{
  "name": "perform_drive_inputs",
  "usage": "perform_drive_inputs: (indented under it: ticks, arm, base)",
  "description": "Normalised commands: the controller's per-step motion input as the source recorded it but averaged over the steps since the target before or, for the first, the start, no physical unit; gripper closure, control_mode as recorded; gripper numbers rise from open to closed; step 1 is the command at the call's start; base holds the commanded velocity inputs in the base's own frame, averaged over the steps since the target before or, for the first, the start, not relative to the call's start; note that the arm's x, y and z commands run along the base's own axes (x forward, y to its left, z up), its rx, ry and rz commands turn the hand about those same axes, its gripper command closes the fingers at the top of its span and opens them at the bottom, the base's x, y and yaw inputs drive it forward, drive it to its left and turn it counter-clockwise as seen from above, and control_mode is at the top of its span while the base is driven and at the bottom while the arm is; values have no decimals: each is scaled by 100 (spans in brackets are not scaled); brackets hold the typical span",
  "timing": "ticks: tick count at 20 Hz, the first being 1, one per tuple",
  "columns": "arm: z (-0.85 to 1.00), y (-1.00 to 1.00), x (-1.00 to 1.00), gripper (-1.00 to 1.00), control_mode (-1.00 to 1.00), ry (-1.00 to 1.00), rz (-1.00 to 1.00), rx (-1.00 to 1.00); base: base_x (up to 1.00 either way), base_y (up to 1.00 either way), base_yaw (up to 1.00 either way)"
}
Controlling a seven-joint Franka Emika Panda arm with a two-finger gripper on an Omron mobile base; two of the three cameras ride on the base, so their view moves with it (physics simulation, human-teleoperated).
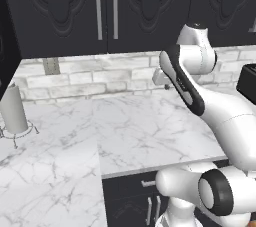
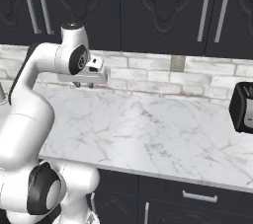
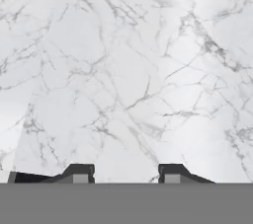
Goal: The dining table condiment station is running low on condiment bottle. Refill the condiment station by opening the cabinet and taking the condiment bottle from the cabinet and placing it on the dining table.
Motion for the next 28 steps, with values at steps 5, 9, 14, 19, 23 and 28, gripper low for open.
perform_drive_inputs:
  ticks: [5, 9, 14, 19, 23, 28]
  arm:
    - [1, 5, -56, -100, -100, -26, 0, -3]
    - [41, 17, -54, -100, -100, -73, 0, -9]
    - [77, 5, 0, -100, -100, -65, 0, -1]
    - [53, -4, 6, -100, -100, -33, -7, 0]
    - [31, 17, 5, -100, -100, -20, -3, 0]
    - [26, 53, 7, -100, -100, -10, 0, 0]
  base:
    - [0, 0, 0]
    - [0, 0, 0]
    - [0, 0, 0]
    - [0, 0, 0]
    - [0, 0, 0]
    - [0, 0, 0]
